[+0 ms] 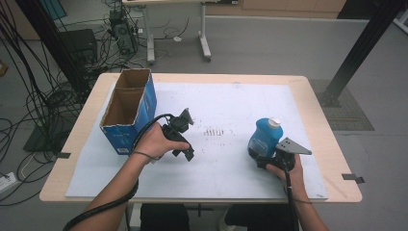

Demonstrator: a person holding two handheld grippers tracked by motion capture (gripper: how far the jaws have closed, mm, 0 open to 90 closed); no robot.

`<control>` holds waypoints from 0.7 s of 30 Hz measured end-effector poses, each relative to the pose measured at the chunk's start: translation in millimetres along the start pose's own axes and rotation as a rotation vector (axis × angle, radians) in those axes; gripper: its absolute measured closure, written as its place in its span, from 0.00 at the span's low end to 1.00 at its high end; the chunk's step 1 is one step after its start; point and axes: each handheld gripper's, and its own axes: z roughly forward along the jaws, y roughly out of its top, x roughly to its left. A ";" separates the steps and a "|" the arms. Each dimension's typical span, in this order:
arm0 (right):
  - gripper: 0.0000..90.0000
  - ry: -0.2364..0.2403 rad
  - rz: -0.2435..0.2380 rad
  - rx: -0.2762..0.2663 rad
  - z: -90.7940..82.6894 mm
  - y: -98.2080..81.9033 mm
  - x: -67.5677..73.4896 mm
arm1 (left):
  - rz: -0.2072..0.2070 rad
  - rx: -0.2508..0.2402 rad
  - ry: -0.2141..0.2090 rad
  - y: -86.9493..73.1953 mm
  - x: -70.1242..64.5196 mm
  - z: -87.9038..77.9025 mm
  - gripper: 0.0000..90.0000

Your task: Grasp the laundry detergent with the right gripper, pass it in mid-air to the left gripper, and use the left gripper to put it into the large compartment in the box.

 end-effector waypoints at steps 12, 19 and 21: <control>0.31 -0.017 0.000 -0.006 -0.1 -0.1 0.2 | 0.004 0.003 -0.002 0.6 -0.4 0.9 0.12; 0.33 -0.034 0.000 -0.009 -0.3 -0.1 0.7 | 0.005 0.003 -0.002 0.7 -0.2 -0.2 0.12; 0.33 -0.037 -0.001 -0.010 -0.2 -0.1 0.9 | 0.005 0.002 -0.002 0.6 -0.1 -0.3 0.12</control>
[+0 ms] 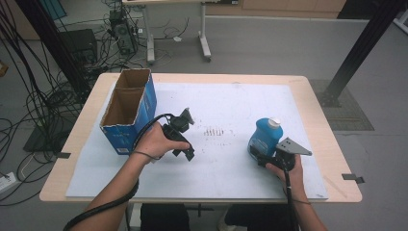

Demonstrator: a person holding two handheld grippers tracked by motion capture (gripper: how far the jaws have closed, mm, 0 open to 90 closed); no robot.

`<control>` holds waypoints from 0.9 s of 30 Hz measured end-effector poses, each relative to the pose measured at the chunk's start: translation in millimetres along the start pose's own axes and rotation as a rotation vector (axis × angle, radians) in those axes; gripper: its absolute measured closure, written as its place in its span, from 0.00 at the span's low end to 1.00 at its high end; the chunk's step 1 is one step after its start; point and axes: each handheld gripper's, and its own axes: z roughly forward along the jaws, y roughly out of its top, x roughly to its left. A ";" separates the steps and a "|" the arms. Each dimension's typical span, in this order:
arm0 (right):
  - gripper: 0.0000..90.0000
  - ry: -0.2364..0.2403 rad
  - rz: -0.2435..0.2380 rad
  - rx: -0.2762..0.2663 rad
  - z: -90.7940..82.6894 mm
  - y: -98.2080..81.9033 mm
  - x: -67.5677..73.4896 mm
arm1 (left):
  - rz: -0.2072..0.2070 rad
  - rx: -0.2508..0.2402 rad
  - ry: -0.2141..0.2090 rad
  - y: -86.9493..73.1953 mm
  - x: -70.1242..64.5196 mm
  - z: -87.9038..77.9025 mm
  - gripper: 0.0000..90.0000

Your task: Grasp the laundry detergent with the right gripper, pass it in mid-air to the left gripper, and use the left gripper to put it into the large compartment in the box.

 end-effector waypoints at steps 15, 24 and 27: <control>0.42 0.014 -0.012 0.006 0.9 0.2 1.6 | -0.001 -0.005 -0.001 -1.1 -0.2 -0.7 0.12; 0.43 0.015 -0.011 0.005 0.9 0.1 1.5 | -0.001 -0.004 0.000 -0.7 -0.6 -0.9 0.12; 0.43 0.012 -0.016 0.003 0.9 0.0 1.9 | 0.000 -0.001 0.000 -0.3 -0.7 -1.1 0.12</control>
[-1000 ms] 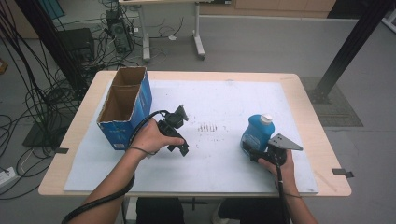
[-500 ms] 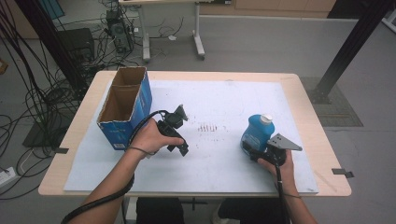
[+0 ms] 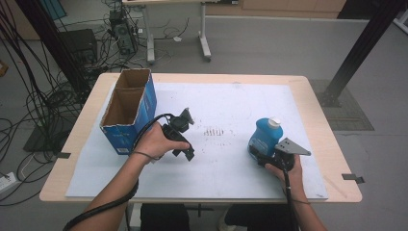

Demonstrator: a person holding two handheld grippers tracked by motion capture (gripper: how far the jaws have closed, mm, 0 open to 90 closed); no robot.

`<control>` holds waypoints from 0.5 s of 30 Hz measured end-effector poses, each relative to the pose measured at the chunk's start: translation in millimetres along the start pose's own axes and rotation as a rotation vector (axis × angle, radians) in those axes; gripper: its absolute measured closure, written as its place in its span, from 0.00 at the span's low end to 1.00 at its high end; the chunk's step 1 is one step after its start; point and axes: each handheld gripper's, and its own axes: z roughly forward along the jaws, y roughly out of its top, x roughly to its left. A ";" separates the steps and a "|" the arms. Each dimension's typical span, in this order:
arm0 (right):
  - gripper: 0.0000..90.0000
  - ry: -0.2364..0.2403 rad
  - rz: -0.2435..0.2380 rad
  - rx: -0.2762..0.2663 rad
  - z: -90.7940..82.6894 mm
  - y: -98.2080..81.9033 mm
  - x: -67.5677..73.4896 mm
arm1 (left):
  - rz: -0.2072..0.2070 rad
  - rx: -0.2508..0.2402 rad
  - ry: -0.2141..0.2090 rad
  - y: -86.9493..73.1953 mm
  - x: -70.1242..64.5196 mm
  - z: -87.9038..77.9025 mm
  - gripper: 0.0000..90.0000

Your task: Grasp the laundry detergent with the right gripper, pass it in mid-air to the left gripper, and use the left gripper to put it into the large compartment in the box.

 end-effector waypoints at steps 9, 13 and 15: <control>0.43 -0.002 -0.004 -0.002 -0.1 -0.3 0.3 | 0.004 0.002 -0.001 0.8 -1.0 1.7 0.12; 0.43 -0.002 -0.005 -0.003 -0.2 -0.4 0.4 | 0.004 0.003 -0.002 0.8 -1.2 2.3 0.12; 0.43 -0.002 -0.005 -0.003 -0.2 -0.4 0.4 | 0.003 0.004 -0.002 0.6 -1.1 2.5 0.12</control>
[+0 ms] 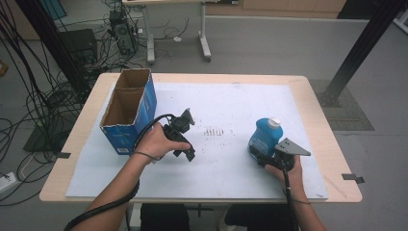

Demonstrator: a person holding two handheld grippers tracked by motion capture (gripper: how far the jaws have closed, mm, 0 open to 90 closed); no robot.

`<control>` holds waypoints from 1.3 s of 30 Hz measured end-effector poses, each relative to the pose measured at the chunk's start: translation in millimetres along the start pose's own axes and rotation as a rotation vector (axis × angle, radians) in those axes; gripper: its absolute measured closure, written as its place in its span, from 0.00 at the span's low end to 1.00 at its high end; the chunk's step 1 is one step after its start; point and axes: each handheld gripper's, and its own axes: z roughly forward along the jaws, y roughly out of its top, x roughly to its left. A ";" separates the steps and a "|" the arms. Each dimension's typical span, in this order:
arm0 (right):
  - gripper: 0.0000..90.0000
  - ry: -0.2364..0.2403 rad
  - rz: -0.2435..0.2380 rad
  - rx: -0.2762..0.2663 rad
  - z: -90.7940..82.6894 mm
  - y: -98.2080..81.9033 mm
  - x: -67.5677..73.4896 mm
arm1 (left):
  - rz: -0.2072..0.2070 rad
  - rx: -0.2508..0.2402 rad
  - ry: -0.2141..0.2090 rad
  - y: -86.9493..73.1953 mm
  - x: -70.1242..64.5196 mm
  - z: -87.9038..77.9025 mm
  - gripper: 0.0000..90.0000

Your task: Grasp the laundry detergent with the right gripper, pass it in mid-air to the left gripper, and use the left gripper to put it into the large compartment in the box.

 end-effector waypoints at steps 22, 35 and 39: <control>0.44 0.000 0.001 -0.002 0.0 -0.4 0.0 | -0.002 -0.001 0.000 -1.2 -1.6 -1.0 0.12; 0.44 -0.001 -0.001 -0.005 -0.1 -0.7 0.1 | 0.004 -0.018 -0.001 1.8 -2.8 -8.7 0.12; 0.44 -0.002 -0.002 -0.005 -0.2 -0.7 0.3 | 0.007 -0.021 0.000 2.6 -2.6 -11.6 0.12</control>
